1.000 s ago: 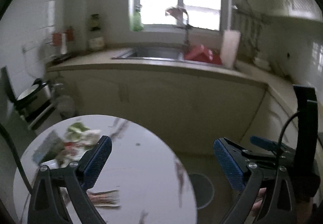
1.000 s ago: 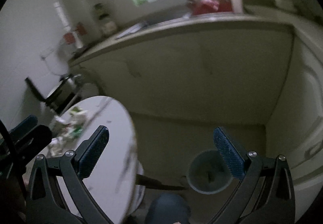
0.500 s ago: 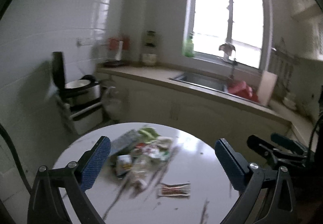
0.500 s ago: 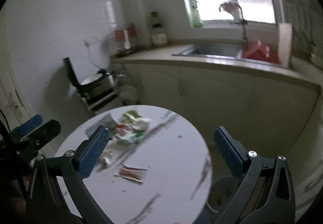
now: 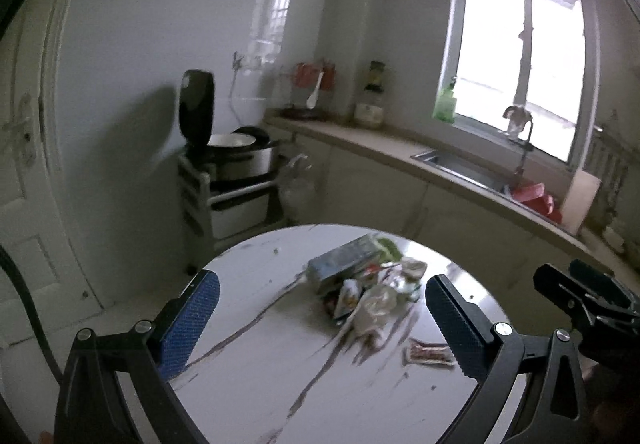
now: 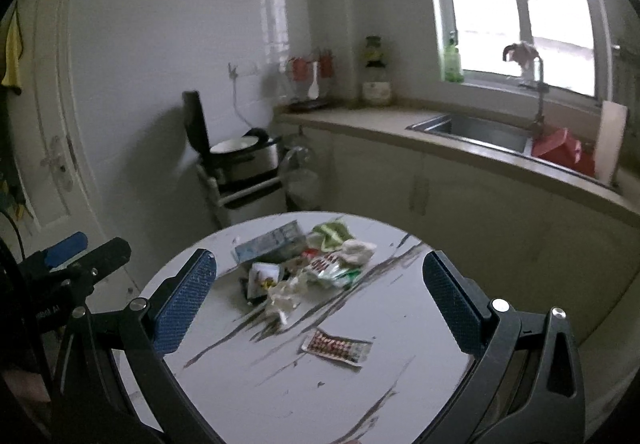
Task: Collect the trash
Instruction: 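Return both tools to the table above the remaining trash, then close the right tool on the red-checkered sauce packet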
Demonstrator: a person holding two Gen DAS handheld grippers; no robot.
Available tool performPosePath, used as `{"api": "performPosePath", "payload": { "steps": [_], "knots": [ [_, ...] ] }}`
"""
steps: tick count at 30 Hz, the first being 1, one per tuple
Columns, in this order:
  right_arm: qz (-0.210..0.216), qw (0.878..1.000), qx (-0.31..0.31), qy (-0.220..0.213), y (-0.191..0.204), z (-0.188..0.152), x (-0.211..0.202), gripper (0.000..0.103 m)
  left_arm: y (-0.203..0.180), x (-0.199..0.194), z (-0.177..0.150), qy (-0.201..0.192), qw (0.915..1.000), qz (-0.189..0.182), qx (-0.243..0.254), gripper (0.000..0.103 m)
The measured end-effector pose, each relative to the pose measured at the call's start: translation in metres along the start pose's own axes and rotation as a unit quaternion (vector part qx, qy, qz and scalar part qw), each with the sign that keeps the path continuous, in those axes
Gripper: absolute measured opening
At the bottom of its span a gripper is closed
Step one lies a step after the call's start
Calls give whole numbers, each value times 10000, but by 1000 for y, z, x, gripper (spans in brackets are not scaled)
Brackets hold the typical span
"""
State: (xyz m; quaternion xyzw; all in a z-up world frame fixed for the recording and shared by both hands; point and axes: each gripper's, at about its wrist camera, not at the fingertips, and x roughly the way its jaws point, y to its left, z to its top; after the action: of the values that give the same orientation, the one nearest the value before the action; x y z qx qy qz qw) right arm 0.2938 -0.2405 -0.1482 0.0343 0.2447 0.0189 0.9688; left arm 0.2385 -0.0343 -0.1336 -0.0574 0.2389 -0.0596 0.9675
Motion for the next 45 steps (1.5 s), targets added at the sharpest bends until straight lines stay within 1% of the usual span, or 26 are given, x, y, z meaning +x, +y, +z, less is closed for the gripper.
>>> {"api": "performPosePath", "payload": {
  "steps": [6, 8, 10, 17, 25, 28, 30, 31, 32, 39, 40, 41, 43, 45],
  "knots": [
    [17, 9995, -115, 307, 1, -12, 22, 103, 3, 8, 4, 156, 9999, -8, -47, 102],
    [-42, 9988, -152, 465, -4, -17, 31, 103, 3, 15, 3, 241, 9997, -21, -56, 102],
    [-129, 9973, -133, 709, -13, -26, 47, 103, 12, 28, 8, 333, 9994, -51, -65, 102],
    [-183, 9882, -79, 1519, -34, -64, 97, 103, 12, 69, 5, 733, 9972, -110, -22, 102],
    [-160, 9752, -114, 2204, -40, -101, 145, 103, 3, 117, -1, 1221, 9924, -179, 40, 102],
    [-130, 9721, -193, 2334, -41, -110, 155, 101, 0, 135, -1, 1390, 9901, -204, 50, 102],
    [-132, 9689, -337, 2448, -42, -115, 163, 97, -4, 147, -1, 1488, 9886, -214, 70, 102],
    [-128, 9668, -449, 2513, -41, -118, 167, 97, -4, 152, 0, 1526, 9880, -215, 81, 102],
    [-88, 9684, -509, 2442, -42, -117, 167, 97, -6, 156, -2, 1551, 9876, -216, 95, 102],
    [172, 9675, -710, 2422, -49, -109, 178, 97, -18, 186, 4, 1635, 9862, -175, 212, 102],
    [223, 9672, -761, 2413, -49, -108, 179, 95, -20, 190, 5, 1641, 9860, -172, 233, 102],
    [264, 9672, -802, 2395, -48, -107, 180, 91, -22, 194, 7, 1645, 9859, -172, 256, 102],
    [316, 9676, -853, 2354, -48, -104, 181, 79, -28, 199, 4, 1660, 9855, -190, 293, 102],
    [382, 9686, -893, 2287, -49, -103, 178, 47, -33, 203, 1, 1676, 9851, -197, 325, 102]
  ]
}}
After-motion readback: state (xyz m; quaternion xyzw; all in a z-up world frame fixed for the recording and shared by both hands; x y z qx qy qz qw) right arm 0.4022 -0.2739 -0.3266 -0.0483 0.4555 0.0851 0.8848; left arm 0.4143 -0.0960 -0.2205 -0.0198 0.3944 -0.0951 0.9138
